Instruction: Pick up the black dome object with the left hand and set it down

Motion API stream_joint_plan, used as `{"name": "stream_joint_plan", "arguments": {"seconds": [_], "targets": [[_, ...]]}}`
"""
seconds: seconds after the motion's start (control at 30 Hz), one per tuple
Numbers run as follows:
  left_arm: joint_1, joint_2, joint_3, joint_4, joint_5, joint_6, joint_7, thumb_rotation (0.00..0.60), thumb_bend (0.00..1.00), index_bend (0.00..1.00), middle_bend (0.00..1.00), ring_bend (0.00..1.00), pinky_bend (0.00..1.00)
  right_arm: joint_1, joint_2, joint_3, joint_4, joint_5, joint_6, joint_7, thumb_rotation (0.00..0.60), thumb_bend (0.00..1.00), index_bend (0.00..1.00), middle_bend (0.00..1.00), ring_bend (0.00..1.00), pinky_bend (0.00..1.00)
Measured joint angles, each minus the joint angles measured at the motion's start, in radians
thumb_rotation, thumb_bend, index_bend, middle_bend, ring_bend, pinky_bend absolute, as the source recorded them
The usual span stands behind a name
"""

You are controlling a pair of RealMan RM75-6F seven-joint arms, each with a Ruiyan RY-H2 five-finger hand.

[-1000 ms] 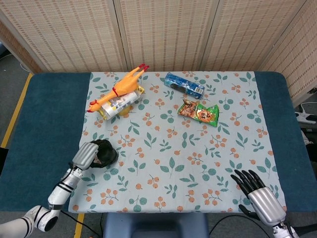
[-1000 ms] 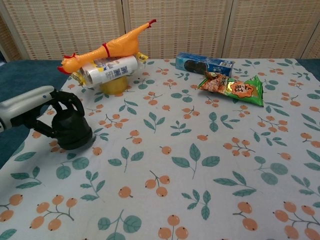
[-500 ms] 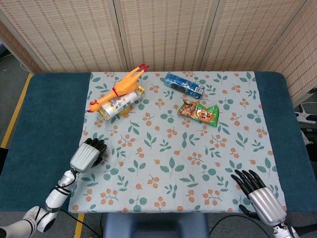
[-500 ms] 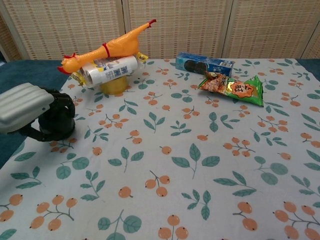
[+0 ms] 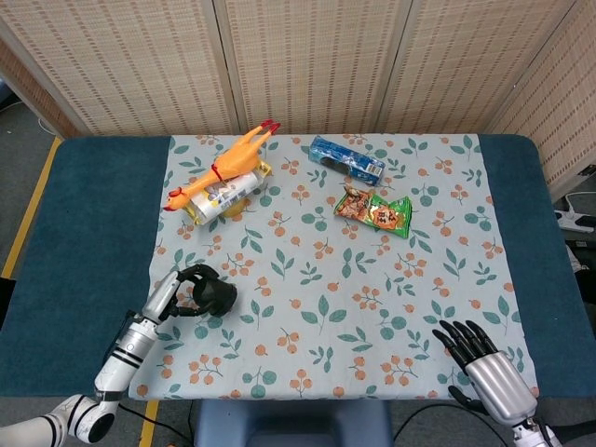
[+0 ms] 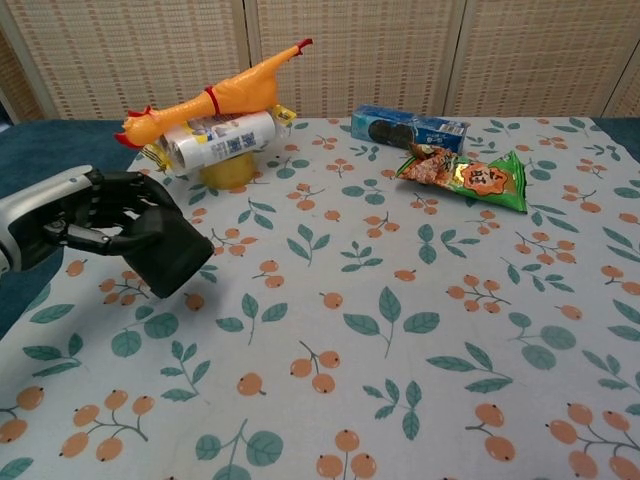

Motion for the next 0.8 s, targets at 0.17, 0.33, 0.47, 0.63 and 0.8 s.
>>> {"name": "stream_joint_plan", "arguments": {"seconds": [0.17,0.33,0.47,0.63,0.8], "targets": [[0.003,0.008,-0.003,-0.012,-0.007,-0.011,0.091,0.6,0.76,0.62,0.65,0.43,0.44,-0.003,0.001,0.002,-0.001,0.002,0.009,0.0,0.6,0.16,0.0,0.0,0.0,0.0],[0.009,-0.01,0.005,0.026,0.026,0.025,0.294,0.6,0.76,0.61,0.64,0.43,0.44,0.0,0.0,0.002,-0.001,0.005,0.0,-0.002,0.6,0.16,0.0,0.0,0.0,0.0],[0.015,-0.055,0.017,0.123,0.07,0.086,0.458,0.6,0.74,0.59,0.62,0.43,0.45,-0.001,0.002,0.002,-0.002,0.004,0.004,0.001,0.6,0.16,0.0,0.0,0.0,0.0],[0.014,-0.092,0.061,0.211,0.131,0.107,0.533,0.6,0.58,0.31,0.32,0.18,0.3,-0.002,0.004,0.002,-0.001,0.003,0.008,0.005,0.6,0.16,0.0,0.0,0.0,0.0],[0.003,-0.071,0.072,0.188,0.126,0.057,0.557,0.6,0.46,0.0,0.0,0.0,0.22,-0.001,0.005,0.003,0.0,0.004,0.007,0.008,0.6,0.16,0.0,0.0,0.0,0.0]]}}
